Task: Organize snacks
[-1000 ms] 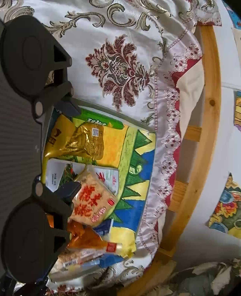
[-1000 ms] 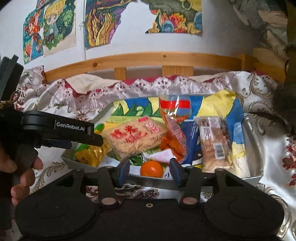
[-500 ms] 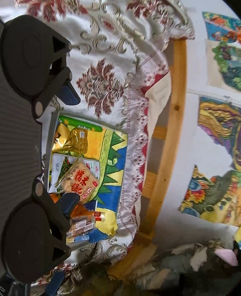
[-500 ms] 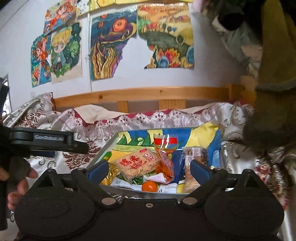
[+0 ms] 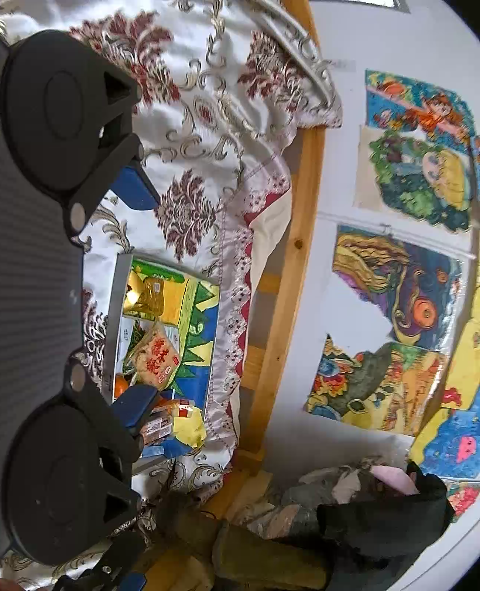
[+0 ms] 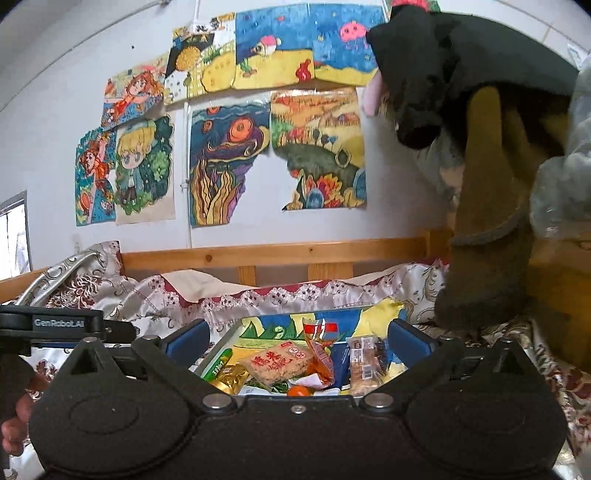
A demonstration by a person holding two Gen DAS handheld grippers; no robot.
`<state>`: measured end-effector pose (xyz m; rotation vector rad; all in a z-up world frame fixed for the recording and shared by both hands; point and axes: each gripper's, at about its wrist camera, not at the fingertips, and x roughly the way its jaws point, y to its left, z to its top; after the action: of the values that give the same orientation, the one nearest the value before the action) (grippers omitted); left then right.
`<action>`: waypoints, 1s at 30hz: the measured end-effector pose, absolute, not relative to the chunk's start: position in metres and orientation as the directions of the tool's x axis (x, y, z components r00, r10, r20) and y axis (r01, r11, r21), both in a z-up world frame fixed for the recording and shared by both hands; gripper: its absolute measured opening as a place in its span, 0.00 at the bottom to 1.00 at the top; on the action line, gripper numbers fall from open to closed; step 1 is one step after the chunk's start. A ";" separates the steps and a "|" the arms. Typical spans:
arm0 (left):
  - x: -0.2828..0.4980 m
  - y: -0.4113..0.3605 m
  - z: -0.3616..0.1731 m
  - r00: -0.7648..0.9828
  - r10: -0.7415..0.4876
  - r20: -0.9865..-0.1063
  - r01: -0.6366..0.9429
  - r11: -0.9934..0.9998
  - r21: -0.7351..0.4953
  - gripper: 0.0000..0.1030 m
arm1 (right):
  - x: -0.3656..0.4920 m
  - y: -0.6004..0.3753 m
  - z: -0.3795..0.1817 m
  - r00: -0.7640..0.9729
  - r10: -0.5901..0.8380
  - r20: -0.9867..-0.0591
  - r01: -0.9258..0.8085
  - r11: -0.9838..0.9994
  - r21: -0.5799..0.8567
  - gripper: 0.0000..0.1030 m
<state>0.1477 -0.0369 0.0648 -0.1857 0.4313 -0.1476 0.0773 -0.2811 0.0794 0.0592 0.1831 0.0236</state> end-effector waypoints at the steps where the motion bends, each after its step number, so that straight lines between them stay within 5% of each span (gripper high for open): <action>1: 0.141 -0.036 0.065 0.902 -0.175 -0.393 0.100 0.974 -0.204 1.00 | 0.072 -0.281 0.079 0.984 0.027 -0.177 -0.018 0.998 0.057 0.99; 8: 0.103 -0.035 0.060 0.913 -0.144 -0.382 0.111 0.988 -0.106 1.00 | 0.039 -0.279 0.070 0.985 0.006 -0.174 0.001 0.999 0.042 0.99; 30: 0.059 -0.029 0.011 0.874 -0.114 -0.472 0.099 0.993 -0.057 1.00 | -0.002 -0.268 0.027 0.941 0.013 -0.339 0.021 0.995 0.096 0.99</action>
<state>0.0586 -0.0285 0.0106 -0.0317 0.4952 -0.1111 -0.0020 -0.2682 0.0275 0.0991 0.3461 -0.0039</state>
